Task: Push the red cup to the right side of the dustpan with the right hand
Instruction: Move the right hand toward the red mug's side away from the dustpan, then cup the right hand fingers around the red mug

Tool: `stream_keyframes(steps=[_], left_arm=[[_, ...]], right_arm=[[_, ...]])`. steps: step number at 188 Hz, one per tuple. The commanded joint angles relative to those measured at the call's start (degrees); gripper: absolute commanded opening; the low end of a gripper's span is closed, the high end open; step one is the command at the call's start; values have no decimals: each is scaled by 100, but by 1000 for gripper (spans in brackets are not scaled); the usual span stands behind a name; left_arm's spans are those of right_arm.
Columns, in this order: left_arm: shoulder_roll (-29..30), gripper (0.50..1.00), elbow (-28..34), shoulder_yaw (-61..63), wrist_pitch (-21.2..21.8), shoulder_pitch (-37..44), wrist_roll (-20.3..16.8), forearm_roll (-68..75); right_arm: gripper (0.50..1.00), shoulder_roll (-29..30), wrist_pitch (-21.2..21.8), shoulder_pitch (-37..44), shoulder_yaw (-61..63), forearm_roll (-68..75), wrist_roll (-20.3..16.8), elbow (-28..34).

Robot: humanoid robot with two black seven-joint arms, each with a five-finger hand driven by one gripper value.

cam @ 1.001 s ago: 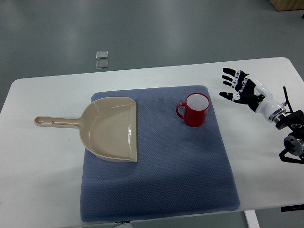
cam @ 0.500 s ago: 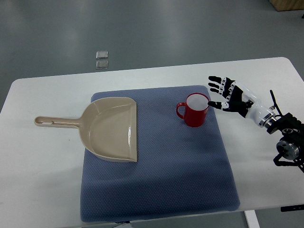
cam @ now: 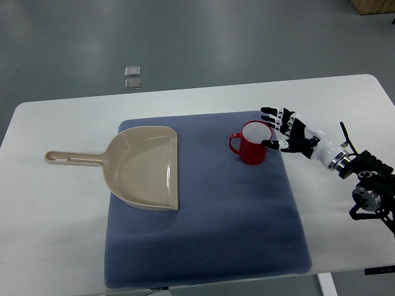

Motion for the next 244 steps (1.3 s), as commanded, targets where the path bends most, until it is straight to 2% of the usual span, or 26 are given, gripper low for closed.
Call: stream_keyframes(steps=[1,23,121,244], left_arm=[[0,1000,0,0,-6,0,0,0],[0,1000,0,0,2,0,0,0],[0,1000,0,0,3,0,0,0],[0,1000,0,0,-6,0,0,0]], right_arm=[[930,74,-78,-9,-40,-46,0,-7],[930,117,-219,0,-110,-46,0,-7],[930,188,-324,0,-119,-46,0,-7],[930,487,-676,9,-251,-46,0,-86]])
